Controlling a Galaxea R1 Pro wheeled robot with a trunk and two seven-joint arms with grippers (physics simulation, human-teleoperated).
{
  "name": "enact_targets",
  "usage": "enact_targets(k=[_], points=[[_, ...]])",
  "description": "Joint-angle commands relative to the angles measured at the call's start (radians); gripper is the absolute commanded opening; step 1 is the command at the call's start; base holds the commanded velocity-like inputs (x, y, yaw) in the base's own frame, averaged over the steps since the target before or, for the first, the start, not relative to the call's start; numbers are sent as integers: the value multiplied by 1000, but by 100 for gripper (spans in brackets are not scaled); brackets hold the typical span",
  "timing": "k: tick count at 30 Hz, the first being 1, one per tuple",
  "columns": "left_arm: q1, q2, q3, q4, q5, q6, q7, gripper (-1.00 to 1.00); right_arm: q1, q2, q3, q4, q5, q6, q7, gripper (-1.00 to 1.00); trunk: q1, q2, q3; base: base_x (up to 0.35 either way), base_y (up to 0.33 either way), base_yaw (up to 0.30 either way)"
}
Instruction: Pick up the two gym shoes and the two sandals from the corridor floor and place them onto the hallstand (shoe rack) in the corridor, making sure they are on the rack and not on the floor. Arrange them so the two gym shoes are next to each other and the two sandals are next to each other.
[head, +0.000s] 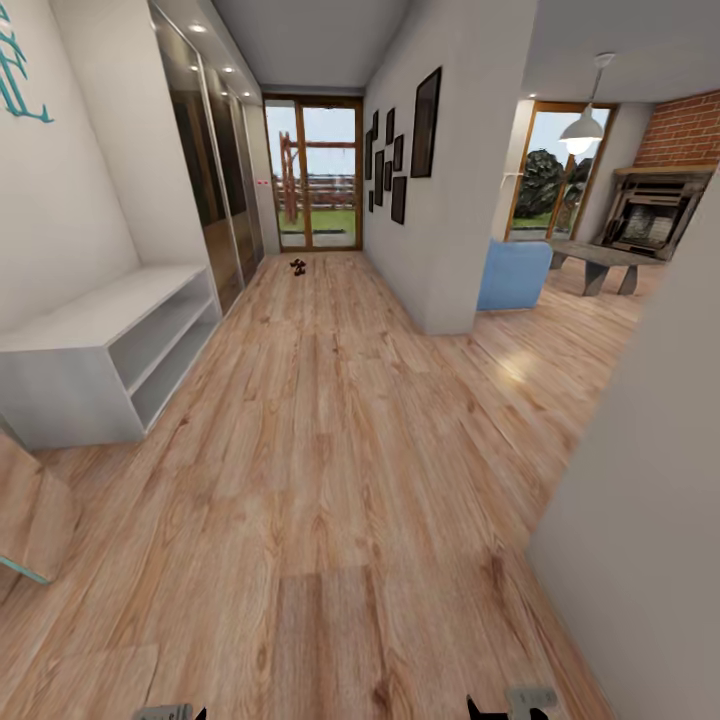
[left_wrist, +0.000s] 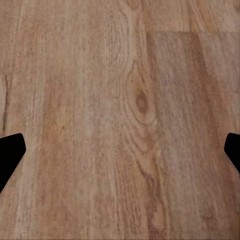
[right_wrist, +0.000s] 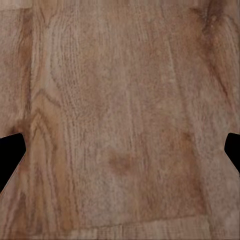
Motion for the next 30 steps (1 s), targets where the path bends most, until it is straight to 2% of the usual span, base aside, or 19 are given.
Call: enact_targets(k=[1,30], points=[[-1,-1,9,1,-9,-4,-6,100,-1,0,7,1,-11,-3,5,100,0,0,-1,338,0,0],[-1,0,9,1,-9,-5,-7,100,-1,0,7,1,-11,-3,5,100,0,0,-1,338,0,0]])
